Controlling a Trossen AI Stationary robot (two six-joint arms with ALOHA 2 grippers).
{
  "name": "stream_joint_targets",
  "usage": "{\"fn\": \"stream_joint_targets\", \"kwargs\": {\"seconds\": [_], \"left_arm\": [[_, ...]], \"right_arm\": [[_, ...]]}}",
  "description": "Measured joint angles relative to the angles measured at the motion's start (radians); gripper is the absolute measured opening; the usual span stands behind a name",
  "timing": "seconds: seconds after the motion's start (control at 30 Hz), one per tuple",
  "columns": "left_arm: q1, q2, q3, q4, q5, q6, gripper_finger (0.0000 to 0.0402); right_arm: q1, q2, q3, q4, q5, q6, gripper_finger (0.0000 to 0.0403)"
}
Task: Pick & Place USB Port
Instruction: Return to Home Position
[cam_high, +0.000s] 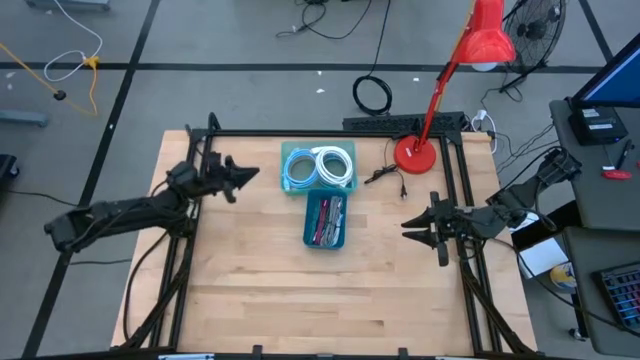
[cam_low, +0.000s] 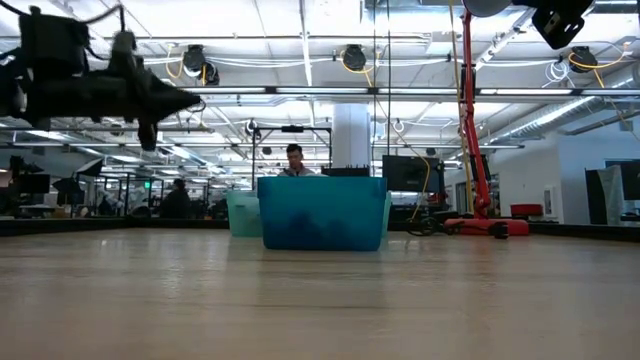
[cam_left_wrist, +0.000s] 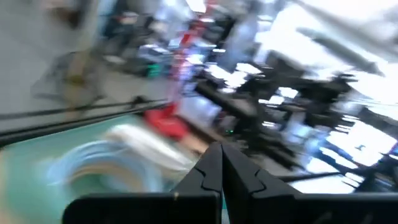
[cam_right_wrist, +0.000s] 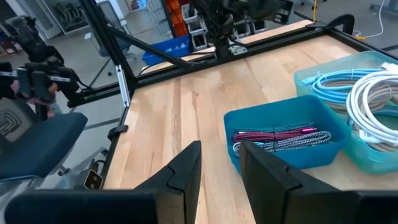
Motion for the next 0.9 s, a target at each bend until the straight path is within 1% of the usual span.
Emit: {"fn": "stream_joint_targets", "kwargs": {"seconds": [0.03,0.1,0.13,0.27,0.33,0.5,0.57,0.67,0.77,0.83,0.9], "left_arm": [[-0.011,-0.025,0.001,0.001,0.029,-0.002,0.0],[-0.052,-0.081,0.001,-0.015,0.044,0.006,0.0],[-0.078,-0.11,0.001,-0.032,0.033,0.025,0.0],[-0.193,-0.259,0.015,-0.146,-0.079,0.1,0.0],[-0.262,-0.34,0.043,-0.278,-0.141,0.139,0.0],[-0.478,-0.507,0.156,-0.757,-0.35,0.226,0.0],[-0.568,-0.554,0.168,-0.832,-0.438,0.235,0.0],[-0.693,-0.609,0.155,-0.834,-0.579,0.242,0.0],[-0.808,-0.642,0.121,-0.821,-0.7,0.259,0.0],[-0.878,-0.651,0.088,-0.755,-0.757,0.304,0.0],[-0.932,-0.652,0.048,-0.671,-0.793,0.355,0.0]], "right_arm": [[0.0,0.0,0.0,0.0,0.0,0.0,0.01],[0.0,0.0,0.0,0.002,0.0,0.0,0.01],[0.0,0.0,0.0,0.003,0.0,0.0,0.01],[0.0,0.0,0.0,0.0,0.001,-0.018,0.01],[0.0,0.0,0.0,0.0,0.002,-0.033,0.01],[0.0,0.0,0.0,0.0,0.037,-0.037,0.01],[0.0,0.0,0.0,0.0,0.054,-0.037,0.01],[0.0,0.0,0.0,0.0,0.056,-0.066,0.01],[0.0,0.0,0.0,0.0,0.055,-0.082,0.01],[0.0,0.0,0.0,0.0,0.054,-0.079,0.01],[0.0,0.0,0.0,0.0,0.052,-0.079,0.01]]}}
